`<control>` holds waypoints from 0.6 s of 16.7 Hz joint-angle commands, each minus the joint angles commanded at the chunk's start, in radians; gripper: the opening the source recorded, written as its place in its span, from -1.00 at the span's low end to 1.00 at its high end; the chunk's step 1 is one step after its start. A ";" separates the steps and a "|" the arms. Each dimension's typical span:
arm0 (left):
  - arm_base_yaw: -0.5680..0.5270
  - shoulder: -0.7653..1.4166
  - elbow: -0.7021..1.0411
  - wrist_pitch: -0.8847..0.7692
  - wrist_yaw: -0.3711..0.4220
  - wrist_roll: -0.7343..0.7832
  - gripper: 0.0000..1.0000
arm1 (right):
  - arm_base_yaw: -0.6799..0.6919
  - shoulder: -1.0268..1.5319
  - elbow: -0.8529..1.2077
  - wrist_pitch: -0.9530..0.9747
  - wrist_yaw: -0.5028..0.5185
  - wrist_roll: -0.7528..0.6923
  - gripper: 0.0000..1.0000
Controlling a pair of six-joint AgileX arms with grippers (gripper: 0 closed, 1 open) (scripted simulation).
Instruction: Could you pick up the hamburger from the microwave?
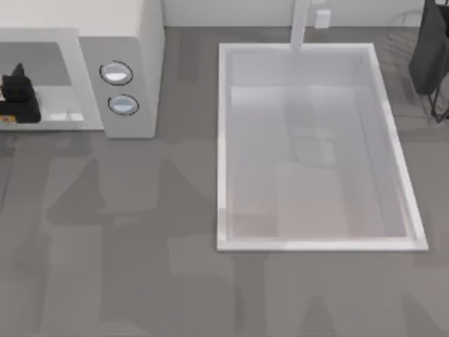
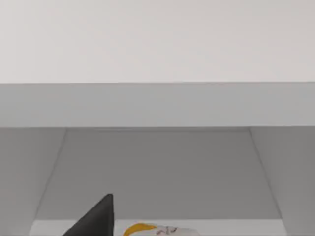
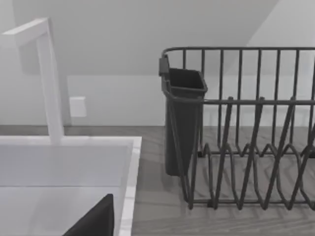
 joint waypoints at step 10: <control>0.049 0.878 0.290 0.423 0.061 0.024 1.00 | 0.000 0.000 0.000 0.000 0.000 0.000 1.00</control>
